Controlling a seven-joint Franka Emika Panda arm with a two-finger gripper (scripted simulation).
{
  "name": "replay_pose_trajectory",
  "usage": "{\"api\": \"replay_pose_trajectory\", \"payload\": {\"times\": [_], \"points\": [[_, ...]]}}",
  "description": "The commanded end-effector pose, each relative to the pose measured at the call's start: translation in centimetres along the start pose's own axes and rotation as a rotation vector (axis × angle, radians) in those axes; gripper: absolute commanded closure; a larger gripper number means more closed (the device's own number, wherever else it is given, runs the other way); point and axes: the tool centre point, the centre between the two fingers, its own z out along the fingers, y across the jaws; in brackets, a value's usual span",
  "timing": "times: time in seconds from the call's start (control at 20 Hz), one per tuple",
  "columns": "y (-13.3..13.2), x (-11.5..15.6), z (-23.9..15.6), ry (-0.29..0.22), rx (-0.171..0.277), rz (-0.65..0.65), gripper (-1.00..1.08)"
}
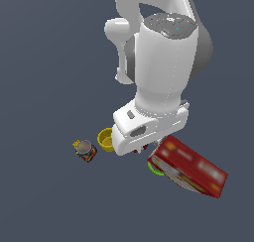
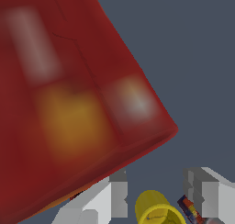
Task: Pick up a designated object from a clutter of objects.
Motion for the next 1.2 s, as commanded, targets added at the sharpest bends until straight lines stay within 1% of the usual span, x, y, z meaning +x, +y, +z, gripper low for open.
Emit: {"api": "replay_pose_trajectory", "payload": {"times": [0.0,0.25,0.45,0.65,0.95,1.15], "points": [[-2.6,-2.8,9.8,-0.136,0.063,-0.068,-0.2],[-3.2,-1.9,13.1,-0.137,0.074,-0.146,-0.2],[-3.5,-1.4,15.0,-0.137,0.08,-0.187,-0.2],[-3.7,-1.2,16.0,-0.137,0.084,-0.21,-0.2],[-3.7,-1.3,16.3,-0.138,0.085,-0.211,-0.2],[-3.8,-1.5,17.7,-0.137,0.084,-0.213,-0.2]]}}
